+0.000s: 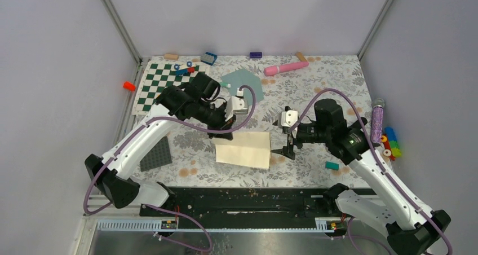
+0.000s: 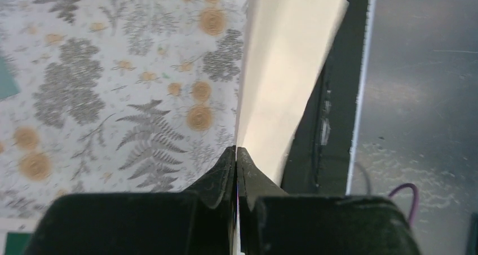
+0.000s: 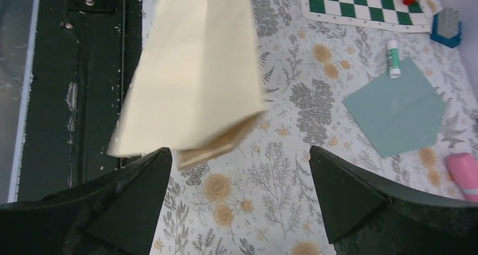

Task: Place the letter into the envelope and seal it
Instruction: Fold the letter.

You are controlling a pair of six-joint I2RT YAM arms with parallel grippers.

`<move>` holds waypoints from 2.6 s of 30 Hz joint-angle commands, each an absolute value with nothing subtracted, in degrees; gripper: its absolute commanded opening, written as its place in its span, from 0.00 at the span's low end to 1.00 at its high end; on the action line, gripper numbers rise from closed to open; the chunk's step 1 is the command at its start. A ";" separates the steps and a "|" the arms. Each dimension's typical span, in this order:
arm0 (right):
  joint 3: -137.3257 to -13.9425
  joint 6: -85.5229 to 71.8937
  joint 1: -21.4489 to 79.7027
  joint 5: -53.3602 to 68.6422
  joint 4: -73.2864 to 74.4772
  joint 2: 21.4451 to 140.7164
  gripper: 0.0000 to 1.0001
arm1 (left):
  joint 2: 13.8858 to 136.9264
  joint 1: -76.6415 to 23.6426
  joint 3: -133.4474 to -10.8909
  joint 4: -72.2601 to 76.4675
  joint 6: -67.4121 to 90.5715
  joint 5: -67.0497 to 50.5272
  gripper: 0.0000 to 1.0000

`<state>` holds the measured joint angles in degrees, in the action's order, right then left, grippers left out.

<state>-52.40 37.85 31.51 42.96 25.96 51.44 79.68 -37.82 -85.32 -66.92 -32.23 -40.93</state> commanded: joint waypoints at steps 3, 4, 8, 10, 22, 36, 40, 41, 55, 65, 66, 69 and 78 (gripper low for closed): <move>-61.04 47.56 30.76 39.31 41.45 47.55 1.00 | 75.56 -38.06 -88.81 -59.82 -26.07 -26.70 0.00; -61.56 47.04 30.76 39.21 42.08 47.41 1.00 | 75.43 -38.06 -88.63 -59.63 -25.60 -26.19 0.00; -60.60 42.27 30.72 43.35 38.75 47.48 0.99 | 75.33 -39.50 -86.78 -58.72 -24.72 -26.38 0.00; -58.33 35.22 30.76 44.50 30.62 47.68 1.00 | 75.61 -41.24 -85.44 -58.39 -24.70 -26.54 0.00; -45.23 23.03 30.76 49.04 8.45 48.47 0.98 | 78.71 -47.19 -83.40 -58.67 -25.32 -26.70 0.00; -42.83 20.87 30.33 53.45 5.80 48.98 0.28 | 77.85 -47.62 -82.46 -59.43 -25.97 -28.81 0.00; -42.49 21.96 30.19 54.66 6.84 48.92 0.14 | 77.03 -47.63 -82.35 -59.40 -26.18 -29.37 0.00; -42.47 22.12 30.09 54.67 7.11 48.95 0.08 | 76.81 -47.58 -82.35 -59.37 -26.26 -29.46 0.00; -42.76 18.37 28.22 54.92 5.42 49.73 0.00 | 77.44 -49.93 -91.55 -59.15 -27.31 -28.46 0.81; -41.94 17.75 27.01 55.43 4.59 47.69 0.00 | 88.93 -55.93 -99.10 -59.51 -26.60 -24.51 0.67; -41.86 17.75 26.99 55.65 4.53 47.65 0.00 | 89.33 -55.98 -99.51 -59.47 -26.48 -24.49 0.63; -41.52 17.92 26.89 56.15 4.55 47.41 0.00 | 89.91 -55.99 -100.19 -59.48 -26.02 -24.24 0.45; -41.24 18.11 26.55 56.43 4.51 46.72 0.00 | 87.24 -55.99 -96.28 -57.83 -25.49 -21.25 0.10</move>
<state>-41.39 18.17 26.76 54.74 6.83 47.72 90.43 -55.75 -96.99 -59.99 -25.89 -24.10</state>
